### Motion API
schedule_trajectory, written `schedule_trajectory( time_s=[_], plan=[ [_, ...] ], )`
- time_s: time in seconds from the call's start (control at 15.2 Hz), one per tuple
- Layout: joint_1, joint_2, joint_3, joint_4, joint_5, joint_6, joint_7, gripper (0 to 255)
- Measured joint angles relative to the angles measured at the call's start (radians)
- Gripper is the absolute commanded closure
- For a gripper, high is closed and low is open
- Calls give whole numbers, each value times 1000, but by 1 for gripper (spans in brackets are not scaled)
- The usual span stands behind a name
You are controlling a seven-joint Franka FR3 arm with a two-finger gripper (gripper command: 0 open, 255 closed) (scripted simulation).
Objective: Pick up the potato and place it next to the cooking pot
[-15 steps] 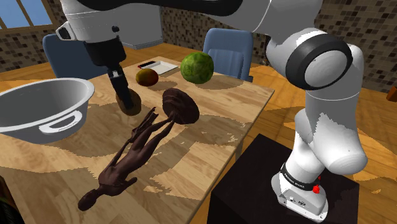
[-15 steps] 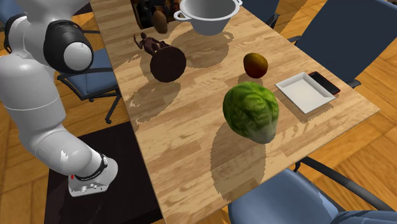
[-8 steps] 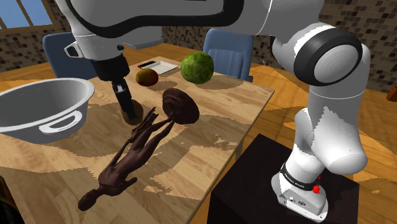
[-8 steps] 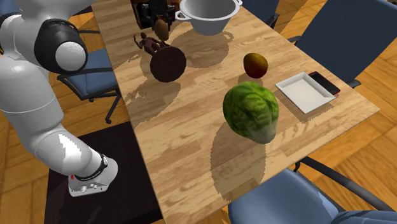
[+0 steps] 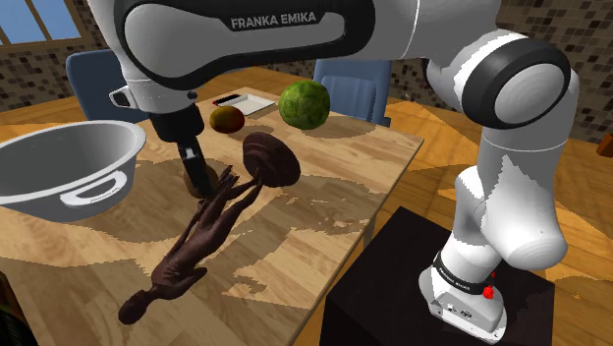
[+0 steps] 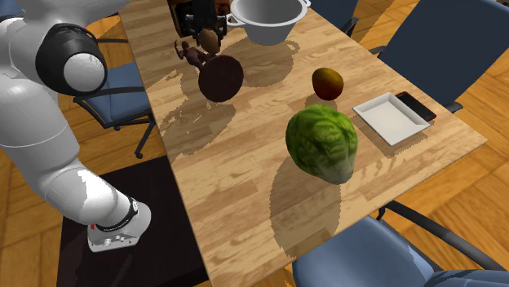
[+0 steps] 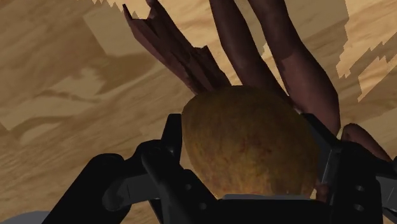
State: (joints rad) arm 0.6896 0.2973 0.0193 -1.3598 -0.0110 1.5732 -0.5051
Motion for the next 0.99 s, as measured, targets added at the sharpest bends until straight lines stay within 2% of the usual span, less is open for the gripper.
schedule_trajectory(
  time_s=[0.59,0.73,0.99],
  plan=[
    [-2,-48,-3,-141,-1,132,2,255],
    [2,-36,-2,-127,-2,136,8,255],
    [3,-69,0,-181,2,189,4,255]
  ],
)
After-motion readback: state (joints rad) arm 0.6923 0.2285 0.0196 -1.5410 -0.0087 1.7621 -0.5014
